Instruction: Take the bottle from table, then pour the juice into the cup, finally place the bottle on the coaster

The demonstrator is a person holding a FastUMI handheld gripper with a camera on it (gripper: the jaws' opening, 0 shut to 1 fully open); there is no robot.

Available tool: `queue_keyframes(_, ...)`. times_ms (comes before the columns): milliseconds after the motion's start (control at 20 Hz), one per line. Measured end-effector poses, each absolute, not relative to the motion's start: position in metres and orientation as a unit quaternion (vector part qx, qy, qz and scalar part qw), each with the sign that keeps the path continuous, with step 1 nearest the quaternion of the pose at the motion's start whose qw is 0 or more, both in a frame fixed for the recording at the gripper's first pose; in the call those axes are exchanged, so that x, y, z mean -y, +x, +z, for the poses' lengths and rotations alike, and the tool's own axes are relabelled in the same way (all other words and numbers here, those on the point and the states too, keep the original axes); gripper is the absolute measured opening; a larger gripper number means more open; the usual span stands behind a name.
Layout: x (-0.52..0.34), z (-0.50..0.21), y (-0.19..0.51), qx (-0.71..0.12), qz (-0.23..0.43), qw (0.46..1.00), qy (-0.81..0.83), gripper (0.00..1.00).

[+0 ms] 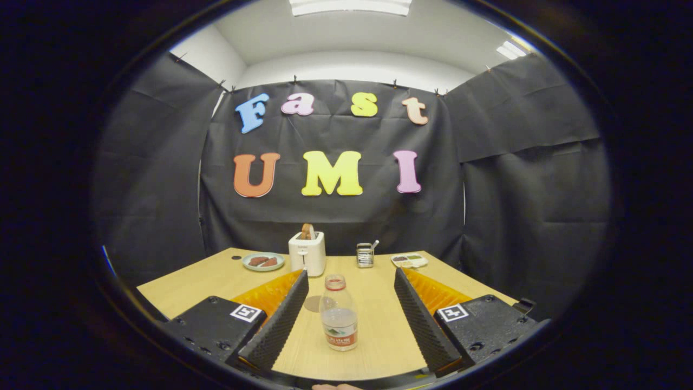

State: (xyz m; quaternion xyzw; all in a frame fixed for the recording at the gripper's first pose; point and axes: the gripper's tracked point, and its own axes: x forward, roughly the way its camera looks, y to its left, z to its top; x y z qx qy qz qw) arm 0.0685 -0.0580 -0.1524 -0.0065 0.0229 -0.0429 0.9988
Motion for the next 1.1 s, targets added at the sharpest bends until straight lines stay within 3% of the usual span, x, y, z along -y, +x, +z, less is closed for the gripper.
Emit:
queue_keyframes(550,0.063,-0.239,0.117,-0.053,-0.028,0.998,-0.026,1.0)
queue_keyframes(1100,0.051,-0.272,0.139,-0.038,-0.014,0.999,-0.032,1.0)
